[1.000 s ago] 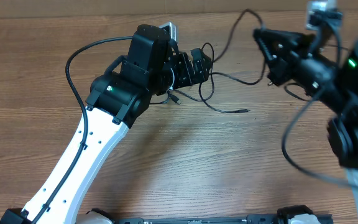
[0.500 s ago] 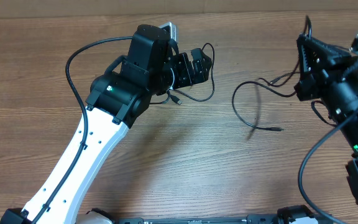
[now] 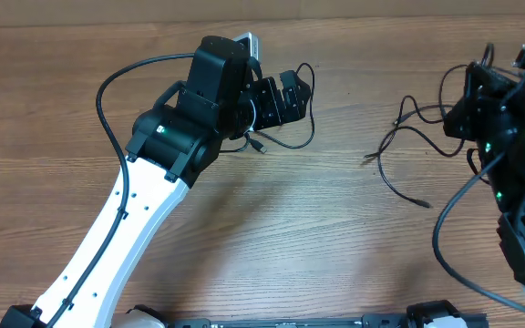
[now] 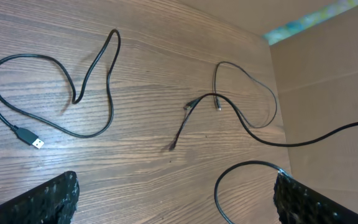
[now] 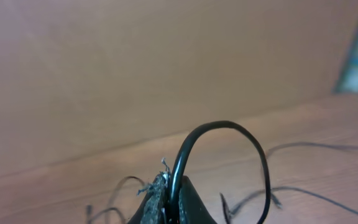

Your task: Untangle cables

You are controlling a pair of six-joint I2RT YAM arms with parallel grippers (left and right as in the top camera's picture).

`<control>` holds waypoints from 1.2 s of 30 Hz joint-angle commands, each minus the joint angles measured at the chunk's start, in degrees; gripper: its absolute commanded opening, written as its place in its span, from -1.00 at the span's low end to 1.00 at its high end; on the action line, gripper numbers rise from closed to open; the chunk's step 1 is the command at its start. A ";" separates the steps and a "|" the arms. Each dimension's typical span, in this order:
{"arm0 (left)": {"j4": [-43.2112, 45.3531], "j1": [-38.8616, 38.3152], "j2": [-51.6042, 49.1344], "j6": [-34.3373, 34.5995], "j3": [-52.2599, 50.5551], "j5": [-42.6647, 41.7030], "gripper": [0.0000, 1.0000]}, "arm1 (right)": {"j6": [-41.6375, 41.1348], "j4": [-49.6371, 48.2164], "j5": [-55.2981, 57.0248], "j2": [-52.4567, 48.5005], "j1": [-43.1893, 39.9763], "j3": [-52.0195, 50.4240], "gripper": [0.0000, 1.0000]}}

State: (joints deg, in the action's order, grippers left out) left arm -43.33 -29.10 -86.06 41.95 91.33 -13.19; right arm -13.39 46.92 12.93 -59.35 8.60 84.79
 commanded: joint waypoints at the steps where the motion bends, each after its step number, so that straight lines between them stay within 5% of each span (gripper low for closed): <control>1: 0.02 0.22 -0.50 -0.85 0.15 0.55 1.00 | 0.37 1.03 5.49 -1.62 -1.46 1.09 -0.92; 25: 0.02 0.22 -0.50 -0.85 0.15 0.55 0.99 | 0.17 4.44 5.42 -18.05 -27.28 1.09 -0.92; 36: 0.02 0.22 -0.50 -0.85 0.15 0.55 0.99 | 0.17 -1.88 4.79 -29.57 -37.24 1.09 -0.92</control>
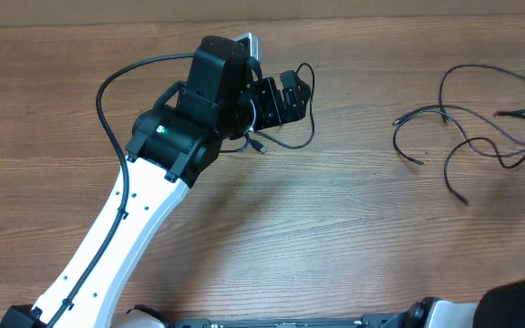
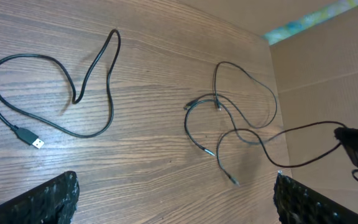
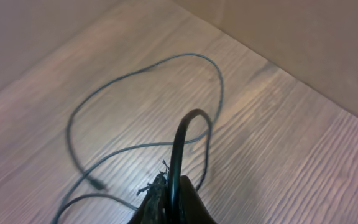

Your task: Untangle cables

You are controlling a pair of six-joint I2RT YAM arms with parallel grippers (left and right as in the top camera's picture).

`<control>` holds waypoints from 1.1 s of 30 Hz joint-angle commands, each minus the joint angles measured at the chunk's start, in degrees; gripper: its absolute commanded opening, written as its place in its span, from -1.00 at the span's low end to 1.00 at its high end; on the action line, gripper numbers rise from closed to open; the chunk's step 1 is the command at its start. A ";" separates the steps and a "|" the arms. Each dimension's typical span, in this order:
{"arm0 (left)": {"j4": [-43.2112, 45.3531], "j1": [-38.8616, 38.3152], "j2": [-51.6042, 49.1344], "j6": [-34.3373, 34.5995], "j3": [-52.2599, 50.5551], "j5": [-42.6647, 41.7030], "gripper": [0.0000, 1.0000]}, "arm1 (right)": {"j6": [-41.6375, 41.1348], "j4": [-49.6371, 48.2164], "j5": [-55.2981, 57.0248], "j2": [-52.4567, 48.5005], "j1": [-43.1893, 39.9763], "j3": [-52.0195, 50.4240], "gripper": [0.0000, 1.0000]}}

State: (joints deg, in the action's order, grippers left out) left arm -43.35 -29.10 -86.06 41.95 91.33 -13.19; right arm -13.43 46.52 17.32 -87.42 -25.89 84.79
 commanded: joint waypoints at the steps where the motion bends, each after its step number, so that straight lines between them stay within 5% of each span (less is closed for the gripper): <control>1: 0.04 0.22 -0.50 -0.85 0.15 0.55 1.00 | 0.24 -1.97 0.39 -2.19 -3.78 1.09 -0.92; 16: 0.04 0.22 -0.50 -0.85 0.15 0.55 0.99 | 0.22 -15.61 -14.62 -12.31 -17.90 1.05 -0.92; 29: 0.04 0.22 -0.50 -0.85 0.15 0.55 1.00 | 0.24 -22.71 -15.93 -19.21 -20.70 1.05 -0.92; 31: 0.04 0.22 -0.52 -0.85 0.15 0.55 1.00 | 0.24 -23.10 -15.93 -19.43 -20.74 1.05 -0.70; 33: 0.04 0.22 -0.52 -0.85 0.15 0.55 1.00 | 0.24 -23.12 -15.93 -19.43 -20.74 1.05 0.09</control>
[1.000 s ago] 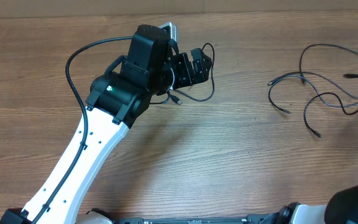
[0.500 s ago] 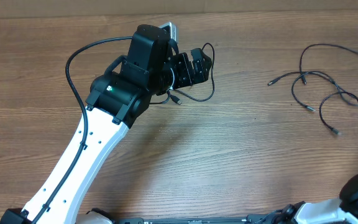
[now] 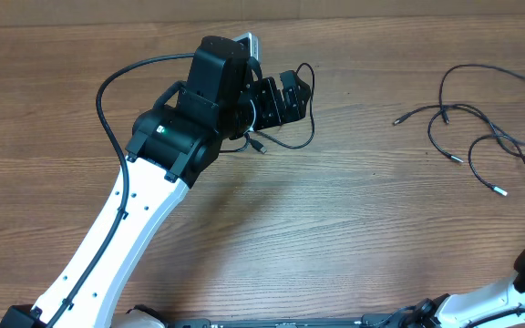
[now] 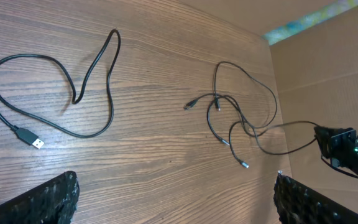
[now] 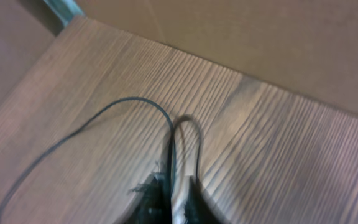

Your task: Untangle cables

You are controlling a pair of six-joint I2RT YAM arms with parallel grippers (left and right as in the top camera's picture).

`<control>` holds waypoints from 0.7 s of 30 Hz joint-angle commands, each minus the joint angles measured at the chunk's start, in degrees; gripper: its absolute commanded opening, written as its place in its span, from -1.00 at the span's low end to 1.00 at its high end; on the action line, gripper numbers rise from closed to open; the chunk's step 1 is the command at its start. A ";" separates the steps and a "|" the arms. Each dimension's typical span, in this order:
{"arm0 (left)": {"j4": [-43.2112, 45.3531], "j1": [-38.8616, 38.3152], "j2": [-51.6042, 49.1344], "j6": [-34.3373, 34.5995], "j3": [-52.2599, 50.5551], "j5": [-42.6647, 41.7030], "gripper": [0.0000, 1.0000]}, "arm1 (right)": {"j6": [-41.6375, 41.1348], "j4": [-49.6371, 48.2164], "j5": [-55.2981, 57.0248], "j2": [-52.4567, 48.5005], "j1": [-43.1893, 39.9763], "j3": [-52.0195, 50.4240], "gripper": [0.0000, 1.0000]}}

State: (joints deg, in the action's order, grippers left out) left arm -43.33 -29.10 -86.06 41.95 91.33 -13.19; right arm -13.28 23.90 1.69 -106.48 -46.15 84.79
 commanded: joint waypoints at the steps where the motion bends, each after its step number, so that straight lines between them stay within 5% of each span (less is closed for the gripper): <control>1: 0.02 0.22 -0.52 -0.85 0.15 0.55 0.99 | 0.09 -0.48 -0.31 -0.37 -0.52 1.05 0.50; 3: 0.02 0.22 -0.50 -0.85 0.15 0.55 1.00 | 0.07 -0.44 -0.31 -0.37 -0.52 1.05 1.00; 12: 0.02 0.22 -0.50 -0.85 0.15 0.55 1.00 | -0.15 4.28 -0.90 -0.37 -0.52 1.05 1.00; 21: 0.02 0.22 -0.50 -0.85 0.15 0.55 0.99 | -0.17 4.44 -15.06 0.42 -0.52 1.14 1.00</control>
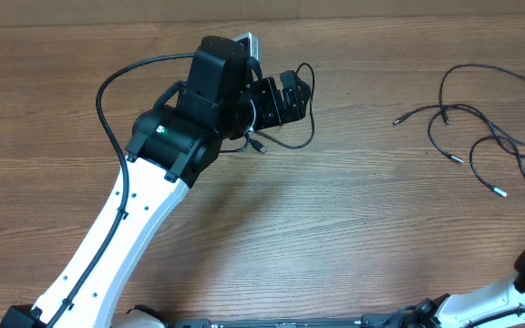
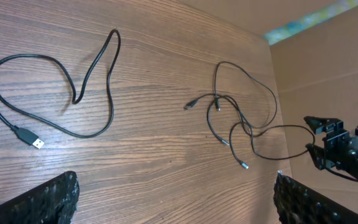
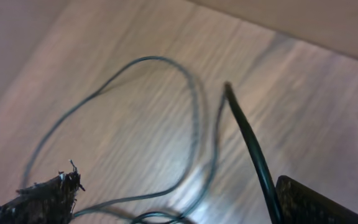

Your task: Untangle cables

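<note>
A black USB cable (image 2: 73,93) lies in loose loops on the wooden table, partly under my left gripper (image 1: 285,96) in the overhead view. Apart from it, several thin dark cables (image 1: 481,128) lie in a loose bunch at the table's far right. The same thin cables (image 2: 241,115) show in the left wrist view, with my right gripper (image 2: 319,140) beyond them at the table's edge. My left gripper (image 2: 176,202) is open and empty. My right gripper (image 3: 179,199) is open too, with a black cable (image 3: 247,137) running loose between its fingers.
A brown cardboard wall (image 2: 328,68) stands along the table's right side, close to the right gripper. The left arm (image 1: 153,182) crosses the table's left half. Bare wood (image 1: 354,237) lies between the two cable groups.
My right gripper was shut on a thin cable and now stands open, the cable loose between its fingers. The cable's loop near the right edge has shifted slightly. The left arm is unchanged.
My right gripper was shut on a thin cable over the right of the table, the bunch lying right of the middle. Then it was at the right edge, later outside the overhead view, the bunch lying further right each time. Now it is open. The left gripper stayed open throughout.
</note>
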You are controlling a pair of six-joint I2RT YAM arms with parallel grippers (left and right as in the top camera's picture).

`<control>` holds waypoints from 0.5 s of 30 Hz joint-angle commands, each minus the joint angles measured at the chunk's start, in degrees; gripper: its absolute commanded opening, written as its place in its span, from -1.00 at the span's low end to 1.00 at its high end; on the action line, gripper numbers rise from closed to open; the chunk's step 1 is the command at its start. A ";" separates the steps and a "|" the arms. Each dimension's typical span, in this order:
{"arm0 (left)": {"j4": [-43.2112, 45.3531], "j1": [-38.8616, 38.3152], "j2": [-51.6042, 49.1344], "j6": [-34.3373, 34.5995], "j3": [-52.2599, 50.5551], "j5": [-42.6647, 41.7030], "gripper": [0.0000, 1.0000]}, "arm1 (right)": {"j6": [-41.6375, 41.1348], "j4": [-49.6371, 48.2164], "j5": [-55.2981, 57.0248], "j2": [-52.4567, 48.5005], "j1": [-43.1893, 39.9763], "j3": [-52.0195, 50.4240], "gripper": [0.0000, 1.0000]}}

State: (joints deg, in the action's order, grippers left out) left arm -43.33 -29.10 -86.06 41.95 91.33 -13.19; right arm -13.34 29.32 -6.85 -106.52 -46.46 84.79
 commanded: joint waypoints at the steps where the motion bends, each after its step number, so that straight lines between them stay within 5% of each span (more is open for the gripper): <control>1: 0.00 0.22 -0.50 -0.85 0.15 0.55 1.00 | -0.11 -1.22 -6.56 0.87 -0.22 1.14 1.00; 15: 0.02 0.22 -0.50 -0.85 0.15 0.55 0.99 | -0.07 -5.73 -0.92 17.38 0.20 1.18 1.00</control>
State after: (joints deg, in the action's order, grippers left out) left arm -43.33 -29.10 -86.06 41.95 91.33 -13.19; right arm -13.45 24.67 -8.45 -94.94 -46.46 84.79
